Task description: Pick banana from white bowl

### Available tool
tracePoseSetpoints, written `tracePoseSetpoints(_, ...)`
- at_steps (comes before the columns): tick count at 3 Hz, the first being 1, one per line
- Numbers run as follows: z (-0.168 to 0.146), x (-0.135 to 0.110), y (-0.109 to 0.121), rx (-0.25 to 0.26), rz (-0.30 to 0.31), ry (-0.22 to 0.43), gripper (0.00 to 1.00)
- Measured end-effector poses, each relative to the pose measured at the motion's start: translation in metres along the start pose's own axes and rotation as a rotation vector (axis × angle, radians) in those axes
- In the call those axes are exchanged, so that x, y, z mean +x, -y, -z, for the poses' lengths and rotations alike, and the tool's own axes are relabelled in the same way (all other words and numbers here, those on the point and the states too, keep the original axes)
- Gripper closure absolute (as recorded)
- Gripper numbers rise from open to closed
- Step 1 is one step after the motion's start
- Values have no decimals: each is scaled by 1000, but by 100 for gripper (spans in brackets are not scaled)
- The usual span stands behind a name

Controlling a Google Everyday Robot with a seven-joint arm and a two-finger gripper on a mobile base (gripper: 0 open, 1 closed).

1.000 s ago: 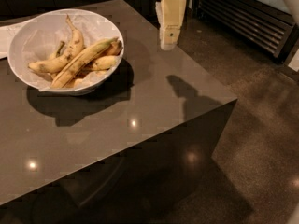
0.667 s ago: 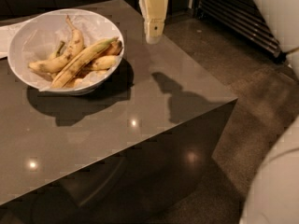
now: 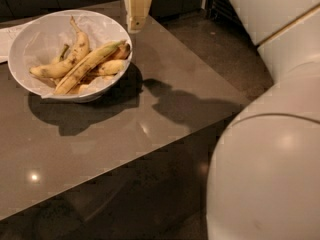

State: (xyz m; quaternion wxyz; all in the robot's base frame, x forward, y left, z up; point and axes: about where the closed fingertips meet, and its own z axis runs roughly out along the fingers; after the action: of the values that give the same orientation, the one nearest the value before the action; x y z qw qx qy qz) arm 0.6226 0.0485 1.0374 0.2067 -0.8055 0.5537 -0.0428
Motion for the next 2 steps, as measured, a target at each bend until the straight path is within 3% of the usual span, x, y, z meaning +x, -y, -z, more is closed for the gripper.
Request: tracePoseSetpoints(2, -26, -12, 15, -29, 23, 25, 33)
